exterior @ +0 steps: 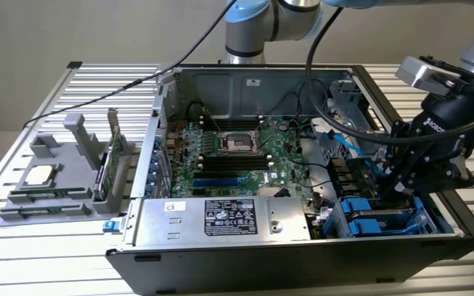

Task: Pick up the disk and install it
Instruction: 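Insert the first disk wire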

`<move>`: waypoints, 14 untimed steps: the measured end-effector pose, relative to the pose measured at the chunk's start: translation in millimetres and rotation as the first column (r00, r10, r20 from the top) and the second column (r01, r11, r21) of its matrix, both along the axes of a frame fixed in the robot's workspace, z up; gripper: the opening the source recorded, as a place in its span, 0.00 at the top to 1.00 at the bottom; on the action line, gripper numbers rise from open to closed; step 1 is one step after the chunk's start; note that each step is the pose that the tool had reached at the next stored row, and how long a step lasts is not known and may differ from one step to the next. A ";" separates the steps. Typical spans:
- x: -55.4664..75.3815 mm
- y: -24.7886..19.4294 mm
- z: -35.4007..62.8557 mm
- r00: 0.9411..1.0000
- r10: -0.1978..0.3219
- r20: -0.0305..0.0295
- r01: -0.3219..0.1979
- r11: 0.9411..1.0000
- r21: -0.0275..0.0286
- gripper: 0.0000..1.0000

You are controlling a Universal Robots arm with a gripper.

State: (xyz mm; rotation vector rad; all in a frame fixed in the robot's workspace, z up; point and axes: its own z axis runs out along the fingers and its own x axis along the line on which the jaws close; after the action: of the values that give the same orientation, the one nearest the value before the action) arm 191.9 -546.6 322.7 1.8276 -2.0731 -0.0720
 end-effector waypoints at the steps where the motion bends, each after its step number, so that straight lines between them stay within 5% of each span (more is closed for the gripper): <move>1: 0.3 -0.2 -0.2 1.000 0.000 -0.001 0.000 1.000 0.001 0.82; 14: 2.6 -1.8 -0.9 1.000 0.000 -0.009 0.000 1.000 0.006 0.82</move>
State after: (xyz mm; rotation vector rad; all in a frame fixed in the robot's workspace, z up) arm 194.5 -548.3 321.8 1.8271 -2.0686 -0.0861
